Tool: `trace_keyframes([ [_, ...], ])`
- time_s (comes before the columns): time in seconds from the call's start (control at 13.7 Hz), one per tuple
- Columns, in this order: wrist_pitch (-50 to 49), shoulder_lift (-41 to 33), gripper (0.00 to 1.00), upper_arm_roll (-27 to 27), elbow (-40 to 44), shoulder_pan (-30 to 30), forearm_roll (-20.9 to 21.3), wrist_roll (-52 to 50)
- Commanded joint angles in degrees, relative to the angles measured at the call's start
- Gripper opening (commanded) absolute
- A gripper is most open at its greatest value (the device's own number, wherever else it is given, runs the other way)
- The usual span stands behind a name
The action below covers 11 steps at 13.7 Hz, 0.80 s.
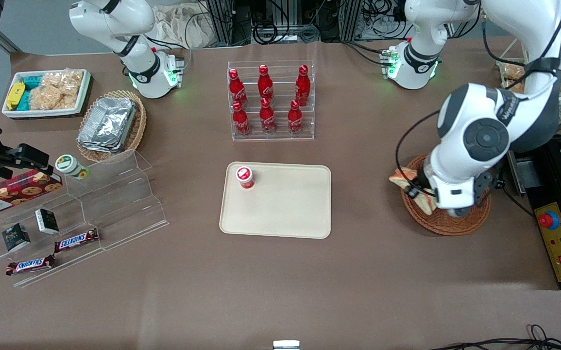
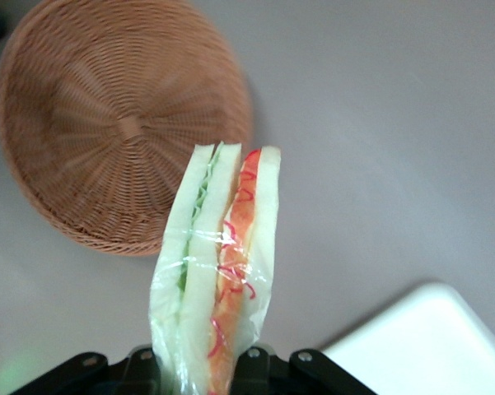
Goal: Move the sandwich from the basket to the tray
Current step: 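Lift the sandwich and carry it with the left gripper over the cream tray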
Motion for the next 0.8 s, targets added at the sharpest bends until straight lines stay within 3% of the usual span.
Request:
trace_keyframes([
  [0.0, -2.32, 2.65, 0.0, -2.14, 5.76, -4.33, 0.68, 10.54],
  [0.29, 1.18, 10.88, 0.0, -2.14, 10.5, -15.05, 1.46, 13.81],
  [0.51, 8.47, 18.98, 0.0, -2.05, 11.22, -19.81, 9.01, 10.84],
  [0.73, 17.16, 25.05, 0.0, -1.79, 11.22, -21.31, 11.39, 9.33],
])
